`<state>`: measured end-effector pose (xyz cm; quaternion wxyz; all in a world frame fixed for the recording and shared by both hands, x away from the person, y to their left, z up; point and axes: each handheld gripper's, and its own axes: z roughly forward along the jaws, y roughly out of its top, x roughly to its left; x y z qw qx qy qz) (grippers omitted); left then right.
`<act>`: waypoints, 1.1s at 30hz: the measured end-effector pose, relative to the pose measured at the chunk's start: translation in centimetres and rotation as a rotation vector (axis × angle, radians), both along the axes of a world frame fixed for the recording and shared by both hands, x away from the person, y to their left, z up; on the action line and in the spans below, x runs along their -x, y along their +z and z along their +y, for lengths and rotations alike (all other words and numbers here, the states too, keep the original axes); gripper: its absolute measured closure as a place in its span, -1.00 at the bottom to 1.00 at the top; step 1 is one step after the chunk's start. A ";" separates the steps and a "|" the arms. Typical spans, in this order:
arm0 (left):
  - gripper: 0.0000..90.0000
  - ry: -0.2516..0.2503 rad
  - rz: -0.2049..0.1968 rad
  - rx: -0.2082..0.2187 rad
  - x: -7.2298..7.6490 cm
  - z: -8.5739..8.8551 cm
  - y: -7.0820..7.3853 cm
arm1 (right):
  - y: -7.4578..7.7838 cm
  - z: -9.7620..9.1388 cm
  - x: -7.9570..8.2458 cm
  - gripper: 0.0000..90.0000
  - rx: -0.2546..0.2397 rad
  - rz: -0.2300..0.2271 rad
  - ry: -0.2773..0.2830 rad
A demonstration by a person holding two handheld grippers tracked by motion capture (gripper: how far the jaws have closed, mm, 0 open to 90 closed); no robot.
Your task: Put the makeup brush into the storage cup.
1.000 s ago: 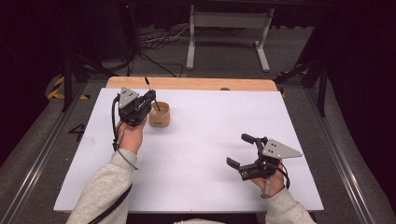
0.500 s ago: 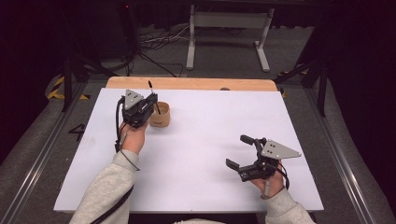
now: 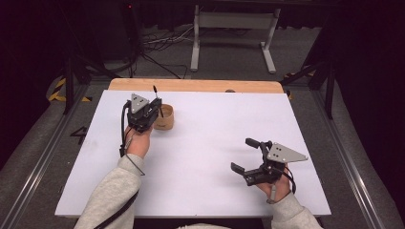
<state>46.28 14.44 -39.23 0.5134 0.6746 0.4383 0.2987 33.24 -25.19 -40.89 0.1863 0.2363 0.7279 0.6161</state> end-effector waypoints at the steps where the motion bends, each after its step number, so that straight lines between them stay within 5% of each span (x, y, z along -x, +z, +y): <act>1: 0.87 -0.002 -0.001 0.001 0.0 0.0 0.0 | 0.0 0.0 0.0 -1.00 -0.001 0.000 -0.001; 5: 0.80 -0.026 0.000 0.019 0.2 0.1 0.1 | 0.0 -0.1 -0.1 -1.00 -0.003 0.001 0.001; 9: 0.44 -0.055 -0.007 0.046 0.3 0.3 0.1 | 0.1 0.0 -0.1 -1.00 -0.004 0.003 0.002; 13: -0.20 -0.073 -0.028 0.058 0.5 0.9 0.2 | 0.1 0.1 -0.2 -1.00 -0.005 0.004 0.001; 19: -0.88 -0.104 -0.041 0.105 1.2 2.3 0.4 | 0.2 0.0 -0.5 -1.00 -0.010 0.002 -0.001; 33: -0.97 -0.215 -0.115 0.157 4.6 5.0 2.6 | 1.3 -1.5 -1.4 -1.00 -0.024 -0.016 -0.020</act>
